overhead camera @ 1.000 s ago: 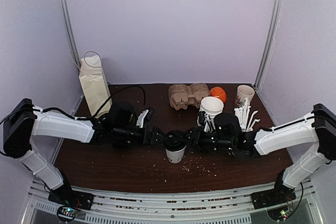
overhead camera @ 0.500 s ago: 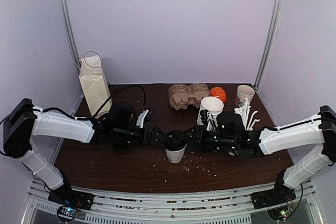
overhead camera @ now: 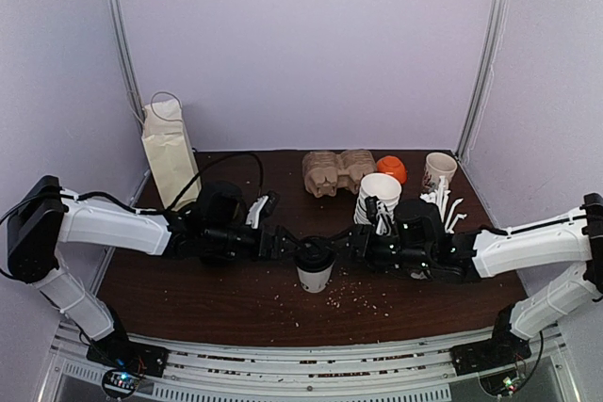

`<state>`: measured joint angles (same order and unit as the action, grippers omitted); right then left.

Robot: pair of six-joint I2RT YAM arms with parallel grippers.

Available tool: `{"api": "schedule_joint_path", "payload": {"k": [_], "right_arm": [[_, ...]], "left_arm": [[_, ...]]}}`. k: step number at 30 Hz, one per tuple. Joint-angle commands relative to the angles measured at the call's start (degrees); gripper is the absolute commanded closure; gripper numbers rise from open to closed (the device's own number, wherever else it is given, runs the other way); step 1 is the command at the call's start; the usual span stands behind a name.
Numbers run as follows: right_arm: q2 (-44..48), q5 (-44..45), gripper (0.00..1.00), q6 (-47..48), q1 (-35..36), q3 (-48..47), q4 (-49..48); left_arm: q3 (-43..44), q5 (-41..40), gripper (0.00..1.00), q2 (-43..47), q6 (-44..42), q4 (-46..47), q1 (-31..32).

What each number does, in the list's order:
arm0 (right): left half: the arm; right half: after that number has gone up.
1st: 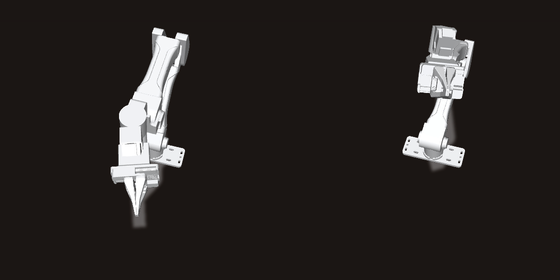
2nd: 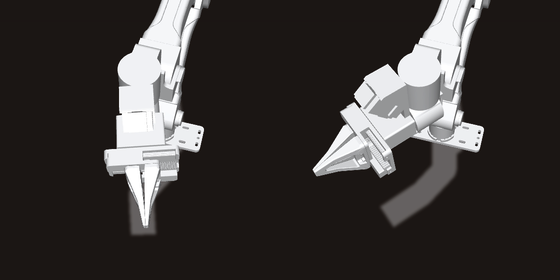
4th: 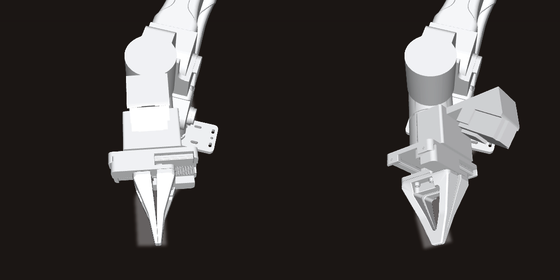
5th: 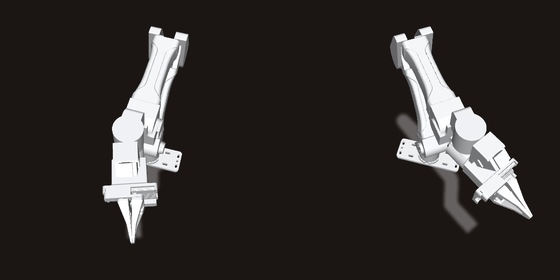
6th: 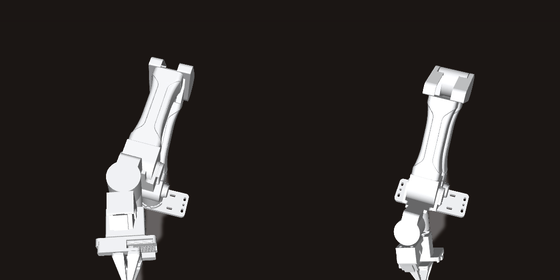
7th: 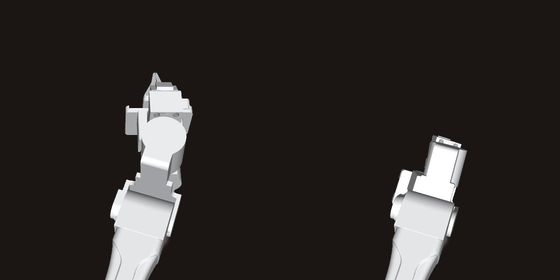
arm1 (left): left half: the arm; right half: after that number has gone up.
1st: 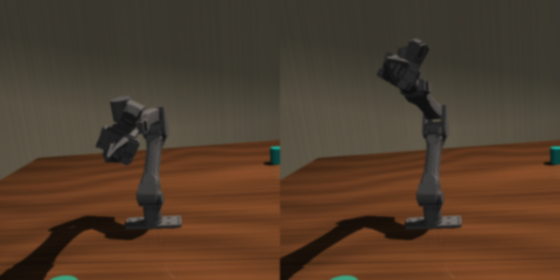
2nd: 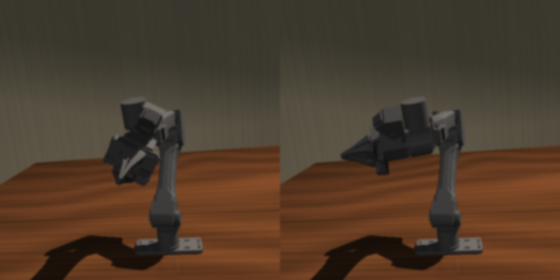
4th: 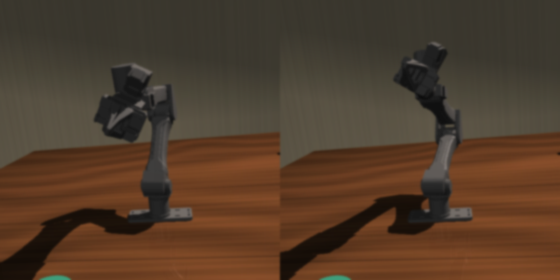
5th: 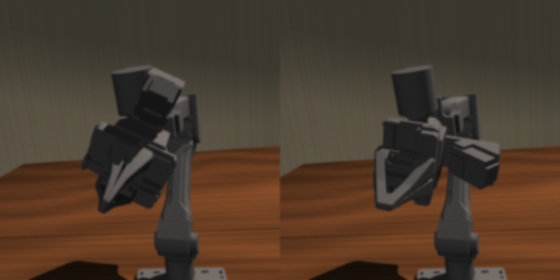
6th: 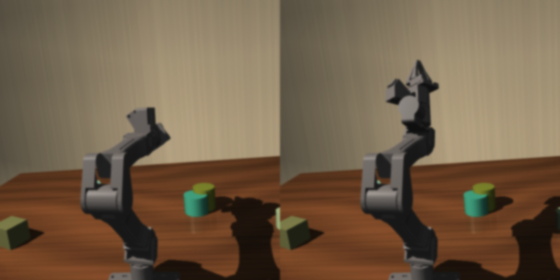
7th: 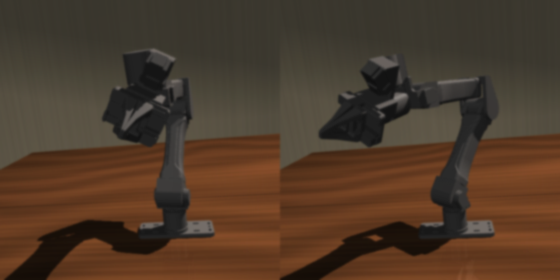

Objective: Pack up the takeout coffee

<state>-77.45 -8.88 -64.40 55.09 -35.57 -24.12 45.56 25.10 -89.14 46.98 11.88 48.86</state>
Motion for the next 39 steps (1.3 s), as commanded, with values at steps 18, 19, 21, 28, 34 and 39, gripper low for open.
{"api": "schedule_joint_path", "payload": {"k": [18,19,21,28,34,39], "right_arm": [[-3.66,0.95,0.39,0.18,-0.50,0.62,0.77],[-3.81,0.77,0.41,-0.07,-0.56,1.08,0.10],[-4.01,0.63,0.43,-0.51,-0.54,1.91,-1.10],[-4.45,0.51,0.53,-1.01,-0.68,3.29,-1.87],[-5.00,0.28,0.64,-0.97,-0.75,3.82,-1.99],[-4.69,-0.05,0.60,-0.50,-0.86,3.69,-2.00]], "left_arm": [[3.48,-0.93,0.15,-1.77,-2.43,-2.21,1.52],[3.46,-0.93,0.15,-1.89,-2.50,-2.21,1.52],[3.48,-1.01,0.15,-1.97,-2.44,-2.21,1.52],[3.53,-1.10,0.16,-2.61,-2.59,-2.21,1.59],[3.31,-1.11,0.16,-3.01,-2.58,-2.26,1.55],[3.28,-0.90,0.16,-2.67,-2.59,-2.36,1.59]]}}
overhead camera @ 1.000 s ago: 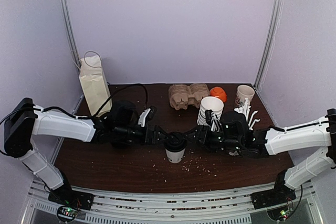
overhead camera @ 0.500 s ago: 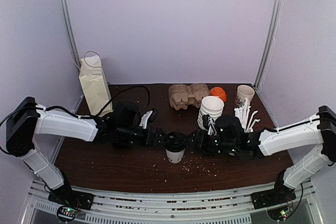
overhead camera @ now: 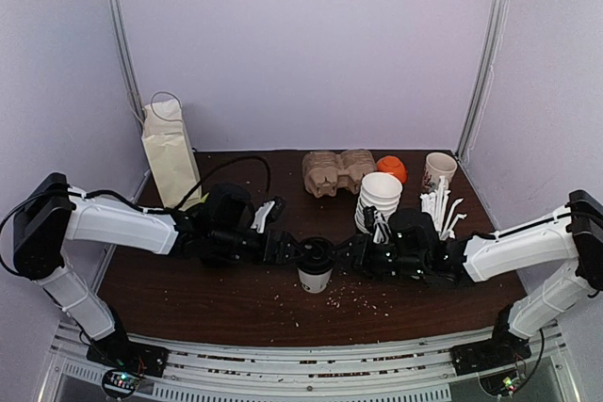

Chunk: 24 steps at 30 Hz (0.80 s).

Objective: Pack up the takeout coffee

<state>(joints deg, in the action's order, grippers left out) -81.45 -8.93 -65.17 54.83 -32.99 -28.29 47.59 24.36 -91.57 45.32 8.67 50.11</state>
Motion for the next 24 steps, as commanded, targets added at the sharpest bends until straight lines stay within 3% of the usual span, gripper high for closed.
{"api": "schedule_joint_path", "payload": {"k": [1,4,9,15,24], "right_arm": [[-0.13,0.07,0.54,0.61,-0.61,0.86,2.48],[1.26,0.05,0.41,1.40,-0.71,-0.29,3.31],[2.01,1.01,0.32,1.88,-0.75,-2.35,4.09],[-0.07,2.50,0.29,0.85,-1.00,-3.50,2.32],[-3.85,2.70,0.34,-1.16,-1.37,-3.16,-0.07]], "left_arm": [[1.40,-0.06,0.15,0.09,-1.01,0.75,0.34],[2.44,-0.19,0.12,1.21,-1.57,-0.39,0.34],[4.49,-0.28,0.05,2.27,-2.05,-1.84,0.34],[8.25,-2.65,0.06,-0.71,-2.77,-4.87,0.28],[11.84,-5.66,0.16,-5.42,-3.34,-8.63,0.29]]}}
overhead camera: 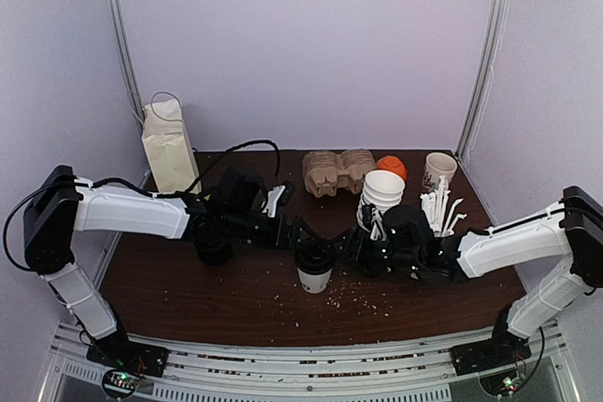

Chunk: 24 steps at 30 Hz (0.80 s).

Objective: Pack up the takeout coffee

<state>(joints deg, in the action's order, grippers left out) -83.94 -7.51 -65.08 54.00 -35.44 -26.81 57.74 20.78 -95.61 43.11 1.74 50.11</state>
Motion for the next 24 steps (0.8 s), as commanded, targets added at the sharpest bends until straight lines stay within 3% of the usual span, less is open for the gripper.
{"api": "schedule_joint_path", "payload": {"k": [1,8,18,21,24], "right_arm": [[-1.55,1.19,0.35,-1.27,-0.48,-0.57,-1.50],[-2.57,0.28,0.42,-1.77,-0.56,0.49,-1.93],[-3.33,-0.88,0.55,-1.51,-0.52,2.08,-0.79],[-2.78,-1.45,0.55,-0.91,-0.54,2.02,-0.07],[-1.49,-1.70,0.48,-0.01,-0.53,1.57,0.69]], "left_arm": [[1.75,-2.29,0.17,-1.49,-1.24,-1.73,0.26],[1.55,-3.25,0.30,-2.74,-1.33,-2.04,0.23],[-1.60,-2.52,0.36,-3.07,-0.99,-0.79,0.25],[-2.09,-2.41,0.35,-2.37,-1.21,-0.80,0.25],[-1.64,-2.36,0.30,-1.35,-1.80,-1.51,0.26]]}}
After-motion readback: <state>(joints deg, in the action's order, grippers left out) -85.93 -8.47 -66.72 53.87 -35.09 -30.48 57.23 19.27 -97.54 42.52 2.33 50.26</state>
